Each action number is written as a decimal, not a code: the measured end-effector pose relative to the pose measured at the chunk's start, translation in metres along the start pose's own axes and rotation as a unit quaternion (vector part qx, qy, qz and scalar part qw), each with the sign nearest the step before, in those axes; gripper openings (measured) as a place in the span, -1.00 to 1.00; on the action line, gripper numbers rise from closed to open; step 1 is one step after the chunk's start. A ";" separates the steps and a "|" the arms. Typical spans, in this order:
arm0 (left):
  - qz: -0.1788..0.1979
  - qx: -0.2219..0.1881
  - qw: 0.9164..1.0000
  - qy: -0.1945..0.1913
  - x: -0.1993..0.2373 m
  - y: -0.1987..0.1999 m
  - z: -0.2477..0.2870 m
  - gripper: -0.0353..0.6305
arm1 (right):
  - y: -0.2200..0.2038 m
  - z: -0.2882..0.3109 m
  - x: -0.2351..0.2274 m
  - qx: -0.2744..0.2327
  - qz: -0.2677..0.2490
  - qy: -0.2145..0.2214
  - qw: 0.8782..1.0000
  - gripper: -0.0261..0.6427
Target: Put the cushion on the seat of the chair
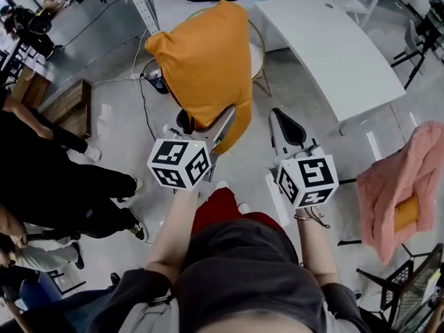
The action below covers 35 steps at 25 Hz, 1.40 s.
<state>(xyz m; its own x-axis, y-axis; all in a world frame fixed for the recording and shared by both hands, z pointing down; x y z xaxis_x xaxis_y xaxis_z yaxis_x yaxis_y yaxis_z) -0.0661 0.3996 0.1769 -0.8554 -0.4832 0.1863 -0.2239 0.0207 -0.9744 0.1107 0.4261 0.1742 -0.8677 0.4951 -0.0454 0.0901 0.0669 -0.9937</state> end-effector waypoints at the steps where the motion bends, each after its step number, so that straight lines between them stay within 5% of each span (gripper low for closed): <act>1: 0.001 -0.001 1.000 0.001 0.002 0.001 0.002 0.32 | 0.000 0.002 -0.001 -0.001 0.001 -0.001 1.000 -0.87; 14: -0.007 -0.004 1.000 0.000 0.044 -0.004 0.055 0.32 | -0.010 0.051 -0.029 0.000 0.009 -0.017 1.000 -0.87; 35: -0.032 0.019 0.999 -0.027 0.208 -0.003 0.196 0.32 | -0.032 0.261 -0.055 0.024 0.007 -0.048 0.999 -0.87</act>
<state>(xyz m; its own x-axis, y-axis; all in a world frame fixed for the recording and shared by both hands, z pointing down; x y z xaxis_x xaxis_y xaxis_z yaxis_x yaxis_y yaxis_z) -0.1516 0.1272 0.1933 -0.8136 -0.5285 0.2424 -0.2583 -0.0450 -0.9650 0.0279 0.1710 0.1818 -0.9094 0.4104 -0.0675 0.0821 0.0180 -0.9965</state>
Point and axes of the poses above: the fingertips, and each gripper's own axes: z forward along the fingers, x to its left, y out of its top, the point moved 5 cm from there along -z, backward along the fingers, and after that the axes turned 13 degrees about -x, right-handed, at the moved point
